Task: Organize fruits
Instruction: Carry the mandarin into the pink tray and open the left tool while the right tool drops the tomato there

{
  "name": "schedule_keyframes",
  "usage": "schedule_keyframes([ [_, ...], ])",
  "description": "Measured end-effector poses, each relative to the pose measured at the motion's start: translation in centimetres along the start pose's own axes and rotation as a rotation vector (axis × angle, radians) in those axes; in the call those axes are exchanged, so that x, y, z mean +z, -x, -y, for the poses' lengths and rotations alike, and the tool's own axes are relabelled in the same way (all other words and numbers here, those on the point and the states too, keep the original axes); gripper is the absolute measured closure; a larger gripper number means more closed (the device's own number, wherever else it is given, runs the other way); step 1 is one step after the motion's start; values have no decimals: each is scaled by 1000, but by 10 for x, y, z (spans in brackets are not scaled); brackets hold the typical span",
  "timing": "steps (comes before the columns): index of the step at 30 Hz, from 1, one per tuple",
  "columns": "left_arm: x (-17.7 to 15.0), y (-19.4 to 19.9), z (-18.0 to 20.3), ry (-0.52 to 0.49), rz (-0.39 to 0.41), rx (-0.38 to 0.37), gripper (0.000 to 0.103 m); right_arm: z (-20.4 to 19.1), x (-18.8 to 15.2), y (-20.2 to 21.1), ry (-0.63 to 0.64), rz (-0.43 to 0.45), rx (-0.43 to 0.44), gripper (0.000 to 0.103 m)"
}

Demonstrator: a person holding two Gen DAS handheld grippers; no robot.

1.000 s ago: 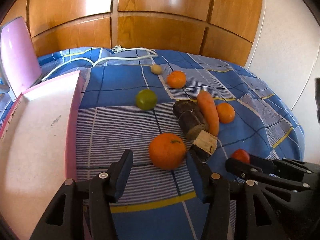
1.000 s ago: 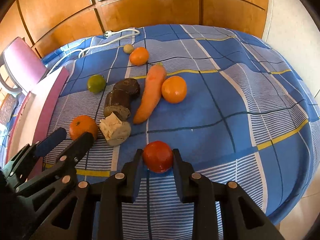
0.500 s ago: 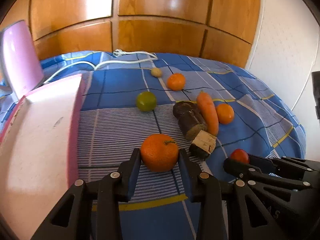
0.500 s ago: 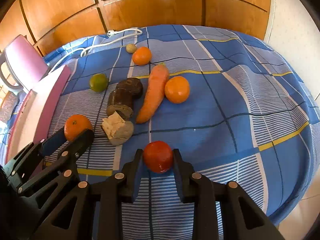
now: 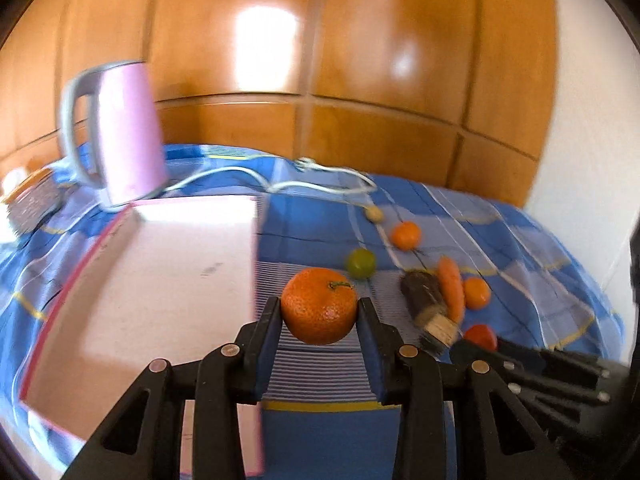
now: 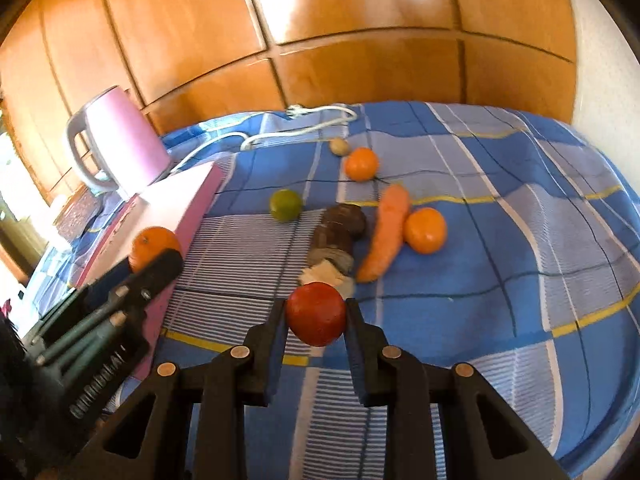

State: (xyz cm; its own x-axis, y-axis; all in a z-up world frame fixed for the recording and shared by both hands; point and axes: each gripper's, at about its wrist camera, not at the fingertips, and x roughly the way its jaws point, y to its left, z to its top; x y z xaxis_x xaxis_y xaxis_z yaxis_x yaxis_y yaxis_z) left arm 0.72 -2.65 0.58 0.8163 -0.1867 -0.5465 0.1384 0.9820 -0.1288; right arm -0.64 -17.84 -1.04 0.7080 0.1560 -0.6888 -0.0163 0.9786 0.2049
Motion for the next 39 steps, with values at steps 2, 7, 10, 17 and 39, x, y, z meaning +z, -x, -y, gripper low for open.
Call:
schedule_keyframes([
  [2,2,7,-15,67,26,38,65,-13,0,1,50,20,14,75],
  [7,3,20,-54,217,69,169,65,-45,1,-4,158,49,62,75],
  [10,1,18,-69,279,62,231,65,-61,5,-7,185,62,108,75],
  [17,-8,17,-104,461,30,362,64,-98,19,-27,244,61,223,75],
  [39,-13,14,-122,586,33,414,30,-118,30,-66,233,-60,422,63],
])
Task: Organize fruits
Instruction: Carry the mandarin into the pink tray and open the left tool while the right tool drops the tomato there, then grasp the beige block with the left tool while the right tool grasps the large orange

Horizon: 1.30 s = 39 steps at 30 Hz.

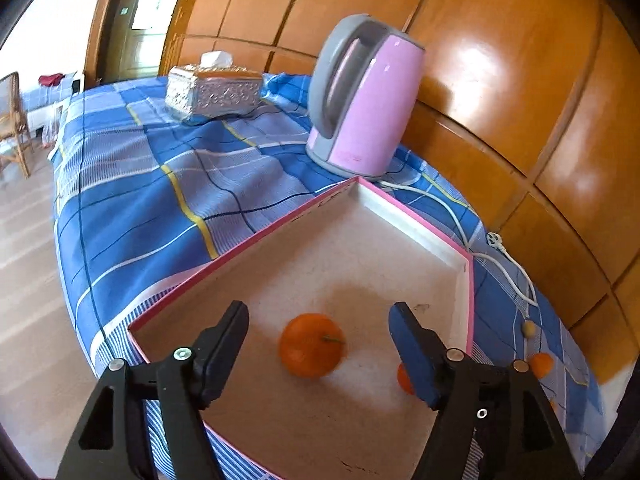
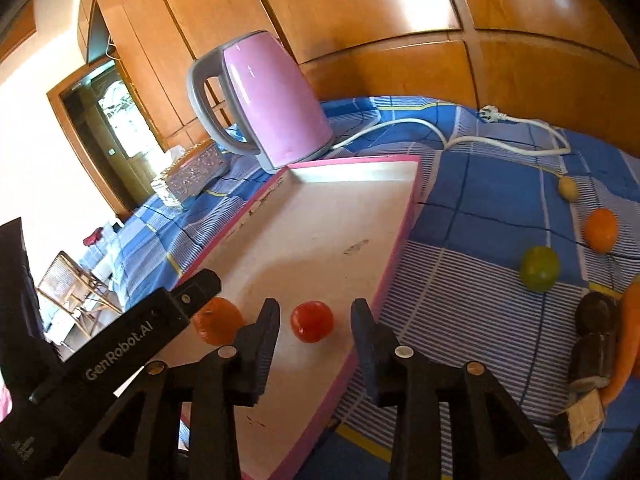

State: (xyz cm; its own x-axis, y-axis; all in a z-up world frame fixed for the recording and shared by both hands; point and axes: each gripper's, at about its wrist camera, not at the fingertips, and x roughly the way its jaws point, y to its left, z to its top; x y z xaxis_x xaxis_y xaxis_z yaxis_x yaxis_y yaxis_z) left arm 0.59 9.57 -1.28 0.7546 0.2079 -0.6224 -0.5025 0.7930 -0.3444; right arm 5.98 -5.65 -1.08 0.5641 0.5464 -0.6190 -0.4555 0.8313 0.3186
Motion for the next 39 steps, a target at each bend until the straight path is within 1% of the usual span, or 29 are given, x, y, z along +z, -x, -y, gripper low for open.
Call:
schedule_keyframes([
  [4,-2,6,6,-43,17,-20,29,2,-7,9,19,1,-96,62],
  [7,-4,10,12,-82,25,-34,28,6,-12,21,20,24,-161,62],
  [11,-7,20,21,-137,55,-54,27,15,-22,42,-5,47,-255,62],
  [15,-13,29,31,-204,69,-97,27,27,-29,66,-50,89,-321,62],
  [19,-23,34,48,-309,49,-171,27,45,-41,89,-136,116,-410,62],
  [20,-25,35,52,-328,48,-182,27,52,-44,95,-169,120,-442,62],
  [22,-31,38,61,-384,45,-206,27,64,-48,105,-232,136,-477,62],
  [24,-35,43,66,-417,52,-228,28,80,-53,117,-317,161,-525,62],
  [26,-37,48,68,-443,52,-260,28,93,-57,123,-386,160,-532,62],
  [28,-41,54,70,-469,44,-284,28,105,-60,124,-443,140,-536,62],
  [30,-41,62,73,-483,43,-304,28,111,-63,126,-479,139,-523,62],
  [32,-41,72,79,-516,70,-331,28,109,-64,125,-469,130,-500,62],
  [34,-44,74,86,-545,68,-354,32,106,-65,127,-448,130,-505,62],
  [35,-47,73,89,-560,66,-371,36,107,-65,129,-456,141,-505,62],
  [36,-50,71,91,-580,57,-389,36,110,-66,129,-473,144,-499,62],
  [37,-56,67,94,-604,35,-408,37,112,-67,129,-487,140,-489,62],
  [39,-68,57,98,-640,-19,-450,46,118,-68,123,-514,108,-437,62],
])
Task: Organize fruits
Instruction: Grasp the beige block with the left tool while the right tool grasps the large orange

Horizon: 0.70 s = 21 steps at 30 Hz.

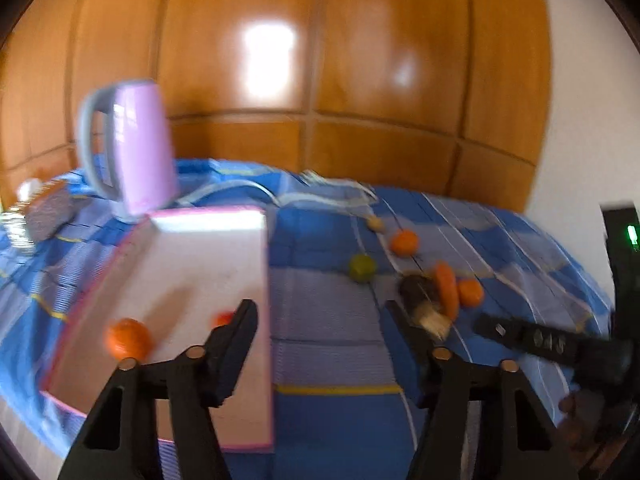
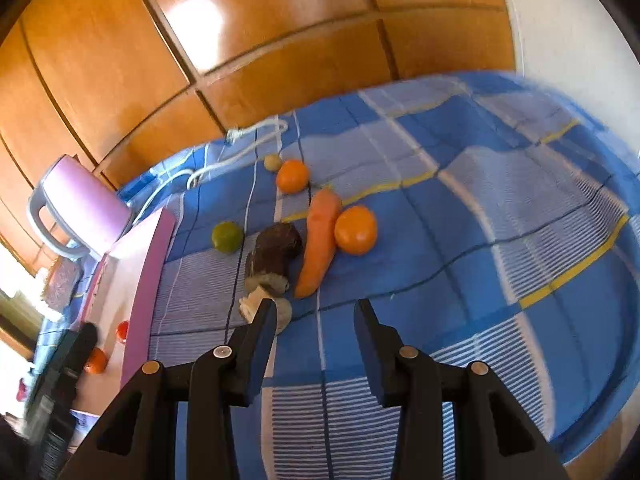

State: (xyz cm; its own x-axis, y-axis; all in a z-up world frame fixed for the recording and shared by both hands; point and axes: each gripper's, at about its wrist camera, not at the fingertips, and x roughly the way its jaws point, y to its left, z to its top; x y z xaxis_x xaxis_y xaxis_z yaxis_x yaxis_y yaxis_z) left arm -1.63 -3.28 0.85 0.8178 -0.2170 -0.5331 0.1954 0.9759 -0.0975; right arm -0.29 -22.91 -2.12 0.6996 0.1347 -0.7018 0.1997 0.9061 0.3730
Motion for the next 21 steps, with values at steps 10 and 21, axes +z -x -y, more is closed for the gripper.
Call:
schedule_keyframes([
  [10,0,-27,14,-10,-93,-164,61,5,12,-2,-42,74,-48,62],
  [21,1,-57,47,-63,-180,-280,50,21,36,-31,-98,38,-87,63],
])
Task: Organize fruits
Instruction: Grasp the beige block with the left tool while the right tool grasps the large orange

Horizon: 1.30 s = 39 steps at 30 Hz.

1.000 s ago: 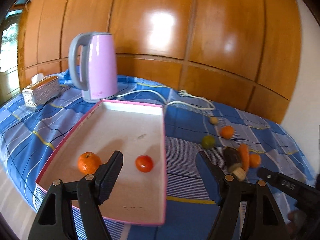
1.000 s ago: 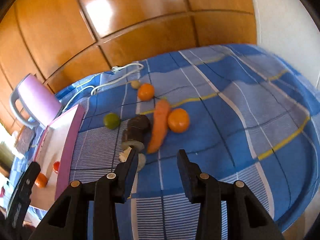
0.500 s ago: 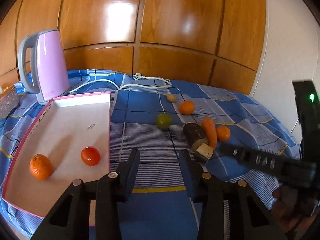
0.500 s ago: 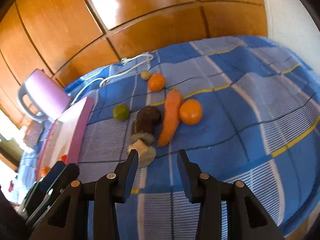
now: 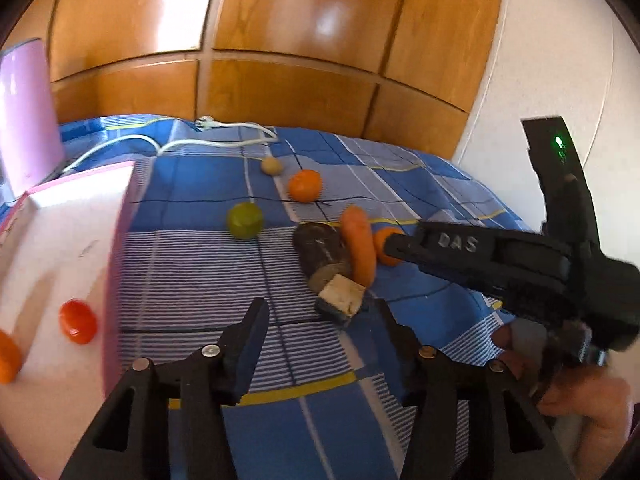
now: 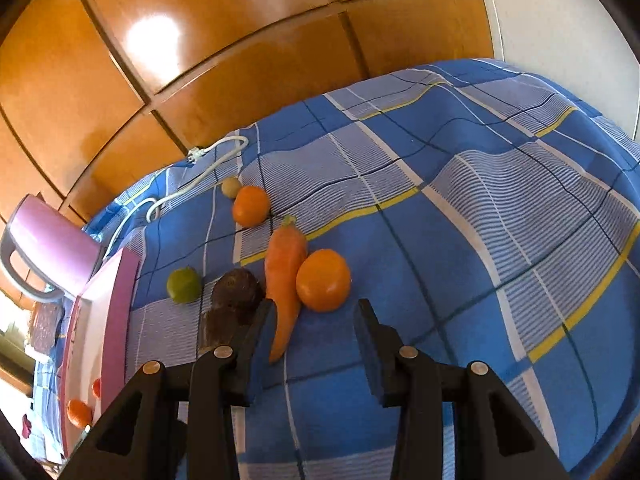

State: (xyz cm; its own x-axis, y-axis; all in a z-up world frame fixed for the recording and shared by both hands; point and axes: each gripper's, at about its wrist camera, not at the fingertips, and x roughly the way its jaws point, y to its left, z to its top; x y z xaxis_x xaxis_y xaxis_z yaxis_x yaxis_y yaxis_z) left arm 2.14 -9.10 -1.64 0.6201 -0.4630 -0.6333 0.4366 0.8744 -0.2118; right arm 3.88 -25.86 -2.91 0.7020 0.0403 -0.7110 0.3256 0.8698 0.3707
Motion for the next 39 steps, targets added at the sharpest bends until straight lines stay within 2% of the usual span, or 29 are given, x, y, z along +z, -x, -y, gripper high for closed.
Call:
schedule_keyframes([
  [6,5,-21,-1,18,-40,-11,51,7,10,-17,-24,-33,-8,63],
  [12,7,-38,3,11,-68,-9,53,0,12,-23,18,-36,-24,63],
  [14,8,-45,5,2,-80,-6,59,0,13,-24,27,-35,-28,63],
  [15,8,-48,7,-5,-86,-3,67,0,13,-25,29,-36,-27,63],
  [16,7,-50,8,-13,-87,-2,71,0,13,-25,28,-37,-26,63],
  [19,5,-48,9,-26,-74,14,71,6,14,-27,-1,-43,-6,61],
  [23,0,-40,3,3,-58,48,72,9,13,-27,-16,-42,18,59],
  [26,-6,-31,-3,20,-35,119,71,7,12,-26,-7,-36,16,59],
  [30,-9,-24,-15,64,-15,212,71,3,11,-24,22,-30,-9,71],
  [31,-9,-24,-18,71,-16,225,71,3,11,-23,26,-29,-17,71],
  [36,-12,-27,-23,55,-17,253,73,1,7,-22,40,-47,-31,71],
  [39,-12,-26,-24,63,-10,238,73,0,5,-21,46,-53,-39,71],
])
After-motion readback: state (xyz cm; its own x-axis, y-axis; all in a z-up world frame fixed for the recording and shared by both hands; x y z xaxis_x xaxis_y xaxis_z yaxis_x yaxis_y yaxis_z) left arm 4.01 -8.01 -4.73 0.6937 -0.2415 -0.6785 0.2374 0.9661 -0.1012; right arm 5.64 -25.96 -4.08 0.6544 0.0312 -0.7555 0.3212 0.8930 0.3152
